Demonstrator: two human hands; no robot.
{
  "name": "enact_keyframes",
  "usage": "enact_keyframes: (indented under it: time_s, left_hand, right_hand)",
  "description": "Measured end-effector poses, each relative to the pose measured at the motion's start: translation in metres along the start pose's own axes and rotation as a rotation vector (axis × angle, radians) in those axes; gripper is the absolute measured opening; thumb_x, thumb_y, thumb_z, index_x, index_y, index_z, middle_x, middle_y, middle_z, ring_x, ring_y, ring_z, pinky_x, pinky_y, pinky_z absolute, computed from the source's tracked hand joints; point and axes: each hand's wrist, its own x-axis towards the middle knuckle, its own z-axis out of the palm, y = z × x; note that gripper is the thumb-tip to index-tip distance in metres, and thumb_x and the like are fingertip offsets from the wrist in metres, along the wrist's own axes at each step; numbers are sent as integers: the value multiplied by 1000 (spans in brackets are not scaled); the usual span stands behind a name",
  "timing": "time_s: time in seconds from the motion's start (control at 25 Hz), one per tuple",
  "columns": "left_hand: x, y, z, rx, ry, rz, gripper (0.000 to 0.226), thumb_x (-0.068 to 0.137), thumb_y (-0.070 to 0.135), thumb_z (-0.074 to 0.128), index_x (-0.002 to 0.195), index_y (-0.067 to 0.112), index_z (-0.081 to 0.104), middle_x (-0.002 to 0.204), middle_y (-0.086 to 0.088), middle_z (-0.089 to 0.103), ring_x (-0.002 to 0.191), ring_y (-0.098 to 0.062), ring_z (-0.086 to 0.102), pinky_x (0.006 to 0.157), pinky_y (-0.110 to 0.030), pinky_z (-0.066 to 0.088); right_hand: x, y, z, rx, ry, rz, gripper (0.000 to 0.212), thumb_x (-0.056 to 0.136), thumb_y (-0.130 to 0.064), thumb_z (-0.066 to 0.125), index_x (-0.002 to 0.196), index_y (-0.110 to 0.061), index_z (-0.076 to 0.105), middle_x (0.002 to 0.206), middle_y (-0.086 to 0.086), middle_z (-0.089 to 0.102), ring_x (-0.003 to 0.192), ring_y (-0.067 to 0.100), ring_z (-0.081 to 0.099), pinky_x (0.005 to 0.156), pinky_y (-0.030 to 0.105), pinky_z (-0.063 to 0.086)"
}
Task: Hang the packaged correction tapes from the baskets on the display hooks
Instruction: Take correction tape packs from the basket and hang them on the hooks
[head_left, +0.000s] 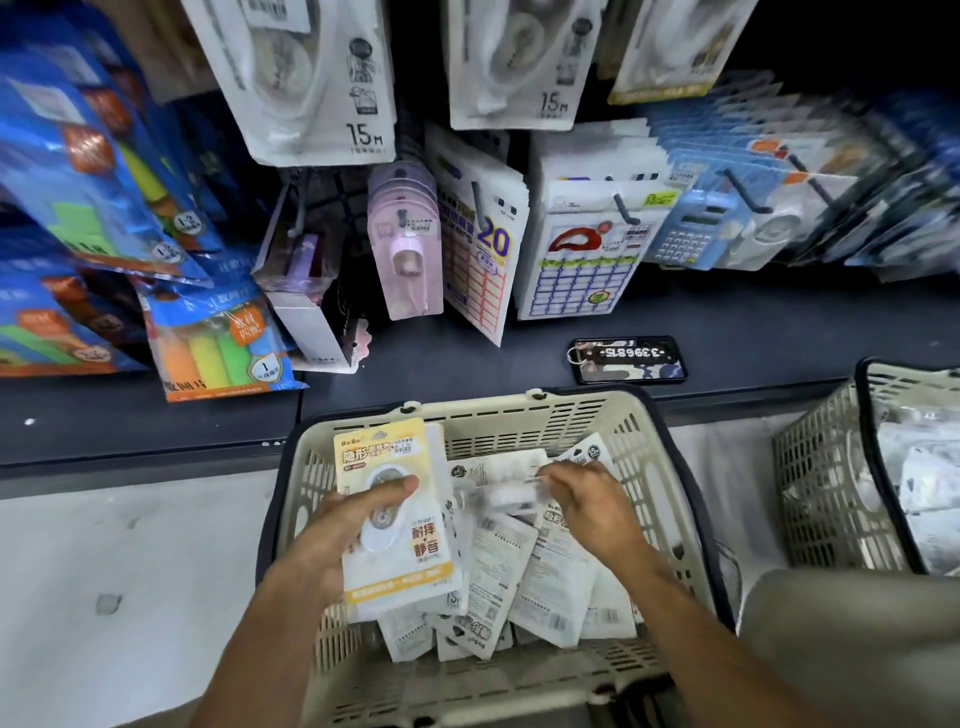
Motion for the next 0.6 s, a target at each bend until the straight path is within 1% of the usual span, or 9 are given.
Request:
enact_keyframes:
  time_s: [0.04,0.12,0.16,0.24,0.32,0.36,0.4,0.48,0.6]
  left_hand:
    - [-8,6,2,1,-30,3,82,45,32,95,121,8,72,107,-21,77,102,-42,74,100,-64,52]
    - [-26,15,9,-6,-58,48,84,43,30,97,120,7,72,107,-22,77,102,-41,74,101,-63,51]
    - [-38,20,14,-10,-63,90,88,41,30,100,121,8,72,108,-21,77,104,-41,73,102,-62,51]
    - [-65,33,21,-41,-59,177,101,31,39,100,123,12,69,117,-18,74,114,-42,67,107,-60,47]
    - [-91,54,27,-80,-76,287,111,22,43,101,124,16,67,122,-18,72,118,-43,65,107,-59,46]
    - [-104,66,30,-99,-100,357,108,20,42,103,120,17,71,119,-19,74,112,-43,69,101,-58,52]
    - [-117,82,32,-117,-143,420,99,21,37,104,114,18,75,114,-20,76,103,-42,73,89,-56,59]
    - [-142,117,36,-132,-226,529,72,32,26,103,100,17,80,104,-22,78,86,-39,78,69,-50,63]
    - [-169,170,41,-142,-283,646,50,44,12,99,91,16,83,97,-21,79,78,-36,78,61,-47,62]
  right_hand:
    - [-6,3,-14,114,6,44,22,104,-19,52,114,-18,72,102,0,75,91,19,65,76,28,50]
    - [-18,6,-37,468,42,128,19,102,-14,56,100,-18,75,90,-3,74,80,12,66,70,20,51]
    - [-23,4,-49,639,65,149,20,102,-13,57,95,-18,75,87,-2,74,79,12,67,70,20,52]
    - [-31,-10,-73,899,75,184,17,99,-17,60,96,-18,77,92,3,76,83,16,70,74,29,57]
    - [-31,-29,-96,1093,118,162,15,90,-25,65,96,-18,78,93,7,77,80,18,71,70,30,58]
    - [-31,-41,-107,1166,152,135,18,86,-28,66,95,-17,78,93,10,77,78,18,71,67,29,59]
    - [-29,-54,-117,1212,180,108,21,85,-29,67,95,-15,77,93,12,77,77,20,71,65,29,59]
    - [-24,-83,-138,1249,226,45,20,87,-29,65,91,-12,75,88,14,75,70,21,70,58,28,58]
    - [-22,-131,-176,1155,307,-84,21,97,-28,58,84,-14,68,69,6,65,48,13,52,43,22,44]
